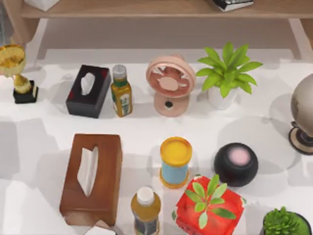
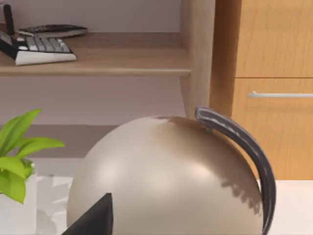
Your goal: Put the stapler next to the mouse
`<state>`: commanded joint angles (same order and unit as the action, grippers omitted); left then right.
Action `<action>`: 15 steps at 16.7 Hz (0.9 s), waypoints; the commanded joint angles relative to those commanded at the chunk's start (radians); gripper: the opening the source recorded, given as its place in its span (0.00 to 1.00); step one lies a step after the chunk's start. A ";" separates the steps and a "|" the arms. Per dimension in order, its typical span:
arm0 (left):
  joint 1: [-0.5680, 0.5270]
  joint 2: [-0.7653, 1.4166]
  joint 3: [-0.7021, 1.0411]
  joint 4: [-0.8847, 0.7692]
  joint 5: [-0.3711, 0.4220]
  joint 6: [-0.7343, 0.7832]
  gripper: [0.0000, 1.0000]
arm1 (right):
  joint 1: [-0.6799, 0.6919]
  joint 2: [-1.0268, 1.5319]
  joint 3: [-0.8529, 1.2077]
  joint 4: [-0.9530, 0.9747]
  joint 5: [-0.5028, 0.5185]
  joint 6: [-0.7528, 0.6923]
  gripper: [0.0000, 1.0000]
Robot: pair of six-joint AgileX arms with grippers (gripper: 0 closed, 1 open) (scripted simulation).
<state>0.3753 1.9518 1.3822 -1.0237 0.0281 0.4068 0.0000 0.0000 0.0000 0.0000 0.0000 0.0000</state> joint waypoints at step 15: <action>-0.049 -0.063 0.008 -0.019 0.029 0.037 0.00 | 0.000 0.000 0.000 0.000 0.000 0.000 1.00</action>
<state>0.3261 1.8884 1.3900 -1.0425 0.0568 0.4438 0.0000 0.0000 0.0000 0.0000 0.0000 0.0000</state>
